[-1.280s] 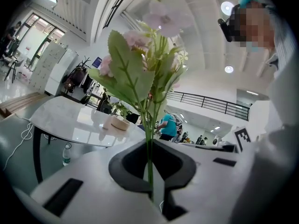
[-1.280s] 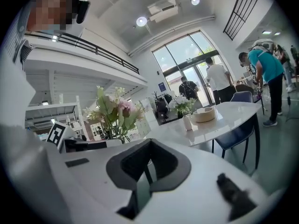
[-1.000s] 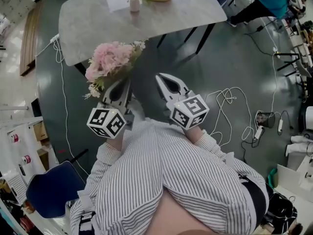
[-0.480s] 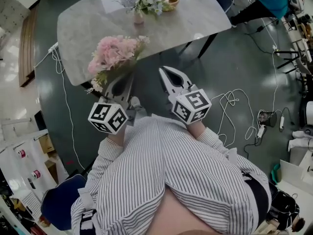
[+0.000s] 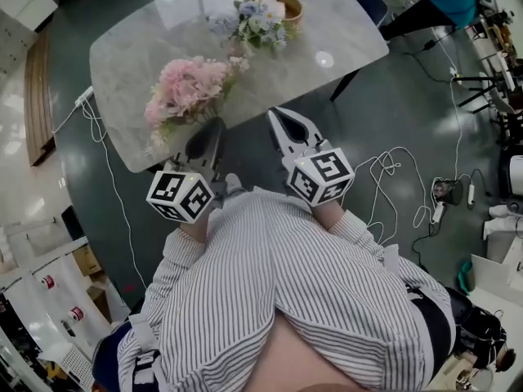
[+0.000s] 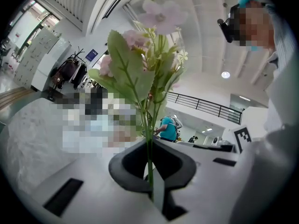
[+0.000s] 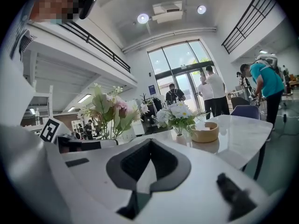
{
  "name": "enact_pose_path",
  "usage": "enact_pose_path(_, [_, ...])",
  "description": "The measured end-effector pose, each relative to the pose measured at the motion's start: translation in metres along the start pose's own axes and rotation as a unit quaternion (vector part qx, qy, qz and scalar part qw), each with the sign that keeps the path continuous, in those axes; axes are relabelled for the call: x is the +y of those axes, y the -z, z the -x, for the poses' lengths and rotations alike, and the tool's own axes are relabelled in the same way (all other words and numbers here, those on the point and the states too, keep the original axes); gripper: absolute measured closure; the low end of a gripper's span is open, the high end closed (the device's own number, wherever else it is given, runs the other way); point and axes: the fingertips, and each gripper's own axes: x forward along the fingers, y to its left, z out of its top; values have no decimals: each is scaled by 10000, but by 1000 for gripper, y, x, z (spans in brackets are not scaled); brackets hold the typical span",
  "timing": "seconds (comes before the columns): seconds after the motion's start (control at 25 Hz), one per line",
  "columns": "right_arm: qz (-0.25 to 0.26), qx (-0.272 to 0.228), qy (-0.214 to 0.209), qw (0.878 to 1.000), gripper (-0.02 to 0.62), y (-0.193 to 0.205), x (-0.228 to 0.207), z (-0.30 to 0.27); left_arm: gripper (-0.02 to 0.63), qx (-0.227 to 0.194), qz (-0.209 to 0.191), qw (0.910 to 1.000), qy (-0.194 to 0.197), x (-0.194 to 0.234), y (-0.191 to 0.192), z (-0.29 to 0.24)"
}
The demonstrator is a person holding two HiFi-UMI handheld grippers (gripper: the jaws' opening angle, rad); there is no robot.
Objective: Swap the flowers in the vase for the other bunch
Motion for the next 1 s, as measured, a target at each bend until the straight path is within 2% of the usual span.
enact_pose_path(0.16, [-46,-55,39,10000,584,-2,-2,-24,591,80,-118,9999,41,21,-7,-9])
enact_pose_path(0.36, [-143,-93,106,9998,584,-2,-5,-43,589,94,-73,9999,69,39,-12,-16])
enact_pose_path(0.68, [-268,64,219,9994,584,10,-9,-48,589,208,72,9997,65,47,-4,-17])
enact_pose_path(1.0, [-282,119,155,9994,584,8,-25,-57,589,43,26,9999,-150,52,-11,-28])
